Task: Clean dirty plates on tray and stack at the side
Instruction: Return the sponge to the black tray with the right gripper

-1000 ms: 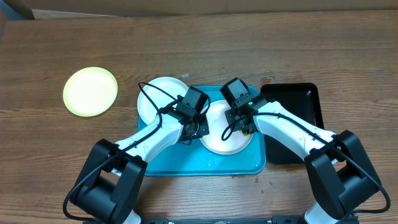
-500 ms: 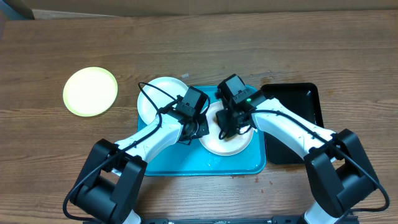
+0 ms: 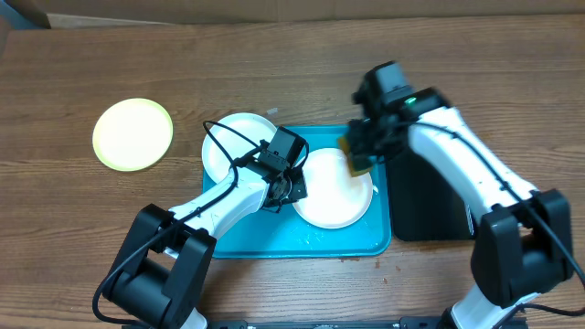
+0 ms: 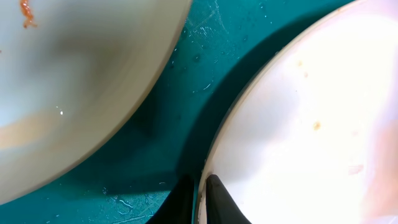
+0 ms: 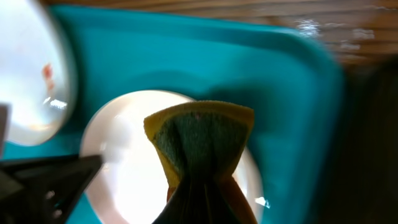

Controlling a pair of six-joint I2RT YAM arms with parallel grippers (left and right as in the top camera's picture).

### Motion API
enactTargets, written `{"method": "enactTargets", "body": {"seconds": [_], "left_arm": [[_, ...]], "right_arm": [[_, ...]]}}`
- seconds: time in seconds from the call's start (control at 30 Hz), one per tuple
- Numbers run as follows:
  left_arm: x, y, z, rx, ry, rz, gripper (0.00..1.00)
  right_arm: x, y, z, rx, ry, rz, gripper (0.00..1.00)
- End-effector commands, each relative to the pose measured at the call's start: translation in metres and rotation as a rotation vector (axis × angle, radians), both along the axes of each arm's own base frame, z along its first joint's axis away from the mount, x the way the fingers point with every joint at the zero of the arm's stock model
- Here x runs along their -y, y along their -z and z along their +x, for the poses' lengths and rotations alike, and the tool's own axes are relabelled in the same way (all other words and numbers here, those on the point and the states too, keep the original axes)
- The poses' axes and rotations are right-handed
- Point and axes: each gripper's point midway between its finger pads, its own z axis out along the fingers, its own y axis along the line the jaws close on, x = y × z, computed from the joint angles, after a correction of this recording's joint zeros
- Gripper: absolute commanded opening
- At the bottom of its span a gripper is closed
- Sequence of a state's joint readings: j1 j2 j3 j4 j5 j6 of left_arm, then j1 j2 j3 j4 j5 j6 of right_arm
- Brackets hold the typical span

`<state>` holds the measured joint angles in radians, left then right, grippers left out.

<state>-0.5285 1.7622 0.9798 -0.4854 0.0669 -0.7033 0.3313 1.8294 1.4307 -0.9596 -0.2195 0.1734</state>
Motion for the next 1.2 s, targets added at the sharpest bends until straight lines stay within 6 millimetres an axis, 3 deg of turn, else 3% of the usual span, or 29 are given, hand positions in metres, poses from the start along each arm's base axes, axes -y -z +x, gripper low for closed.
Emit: {"method": "enactTargets", "body": {"seconds": [0.0, 0.17, 0.33, 0.6, 0.63, 0.8, 0.93, 1.17], "left_arm": [[-0.001, 0.001, 0.004, 0.001, -0.006, 0.003, 0.11], [-0.001, 0.001, 0.004, 0.003, -0.007, 0.002, 0.13], [-0.001, 0.001, 0.004, 0.002, -0.007, 0.002, 0.15], [-0.001, 0.001, 0.004, 0.002, -0.007, 0.002, 0.15], [-0.001, 0.001, 0.004, 0.002, -0.007, 0.002, 0.16], [-0.001, 0.001, 0.004, 0.002, -0.007, 0.002, 0.23], [-0.001, 0.001, 0.004, 0.002, -0.007, 0.002, 0.31], [0.000, 0.001, 0.003, 0.002, -0.005, 0.002, 0.31]], "right_arm": [[0.037, -0.005, 0.011, -0.009, 0.069, -0.027, 0.04], [0.105, 0.015, 0.005, -0.055, 0.201, -0.203, 0.04], [0.138, 0.035, -0.003, -0.067, 0.254, -0.320, 0.04], [0.151, 0.071, -0.002, 0.001, 0.277, -0.376, 0.06], [0.154, 0.073, -0.002, 0.009, 0.282, -0.390, 0.10], [0.156, 0.078, -0.001, 0.023, 0.290, -0.402, 0.51], [0.156, 0.074, 0.004, 0.033, 0.322, -0.389, 0.54], [0.161, 0.035, 0.029, 0.052, 0.401, -0.301, 0.60]]}}
